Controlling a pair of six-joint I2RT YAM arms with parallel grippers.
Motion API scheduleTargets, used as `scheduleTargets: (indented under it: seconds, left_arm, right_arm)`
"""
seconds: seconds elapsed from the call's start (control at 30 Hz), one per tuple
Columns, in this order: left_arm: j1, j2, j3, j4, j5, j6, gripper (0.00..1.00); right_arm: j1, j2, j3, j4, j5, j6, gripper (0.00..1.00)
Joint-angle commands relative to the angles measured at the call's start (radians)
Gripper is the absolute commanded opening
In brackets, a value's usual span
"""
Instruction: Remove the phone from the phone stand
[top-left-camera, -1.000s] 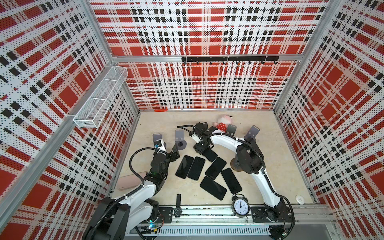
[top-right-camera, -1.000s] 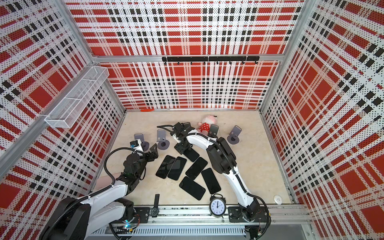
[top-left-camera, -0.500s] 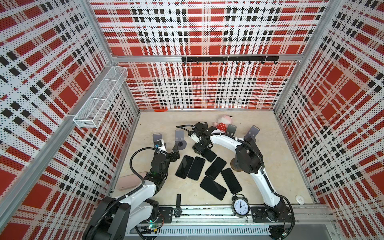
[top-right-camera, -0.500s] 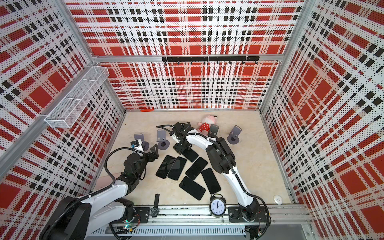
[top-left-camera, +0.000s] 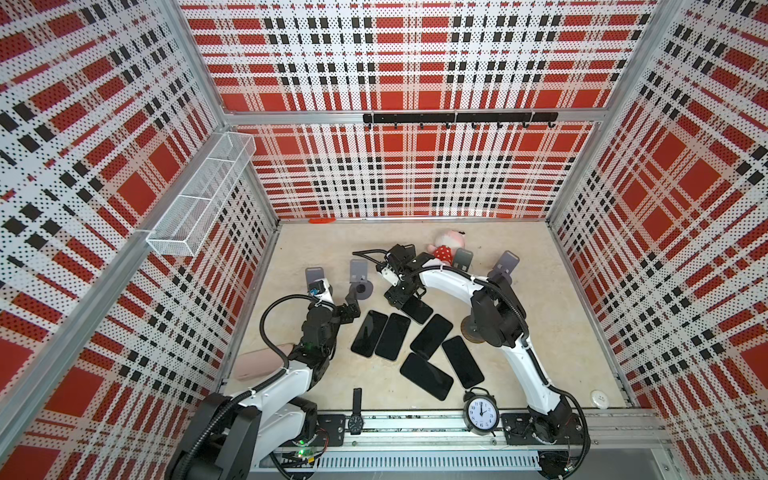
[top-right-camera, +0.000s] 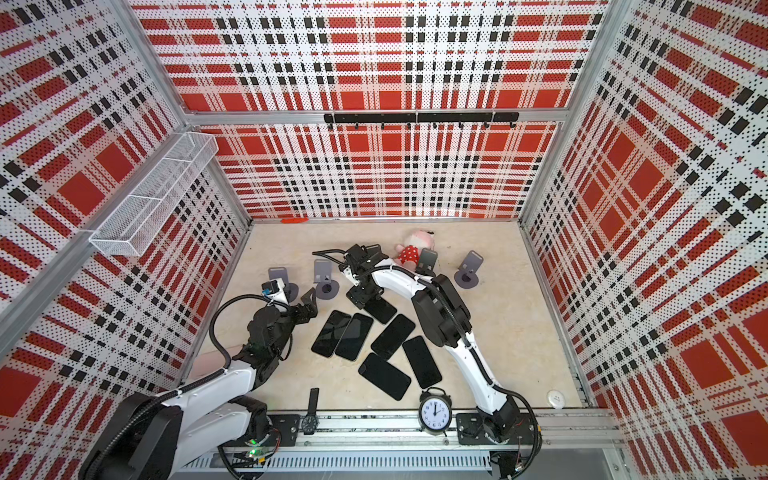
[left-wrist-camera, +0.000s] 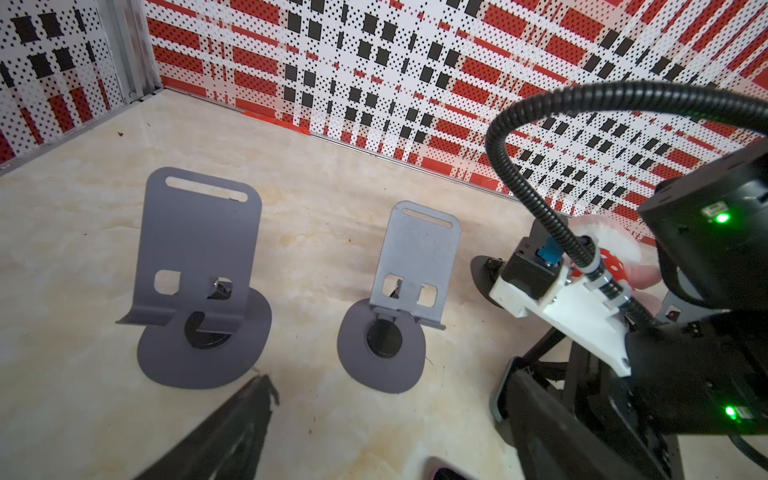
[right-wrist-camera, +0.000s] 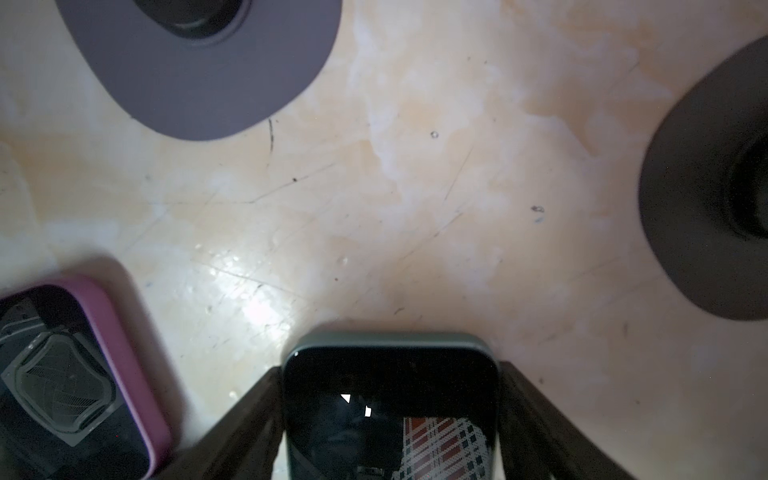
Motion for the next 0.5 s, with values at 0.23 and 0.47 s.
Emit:
scheduleTargets:
  seconds: [0.23, 0.47]
  left_arm:
    - [0.007, -0.015, 0.008, 0.028, -0.012, 0.02, 0.91]
    - [0.007, -0.043, 0.003, 0.022, -0.029, 0.028, 0.93]
  right_arm:
    - [0.008, -0.202, -0.135, 0.184, -0.088, 0.039, 0.84]
    - [0.006, -0.485, -0.365, 0.397, -0.029, 0.09, 0.87]
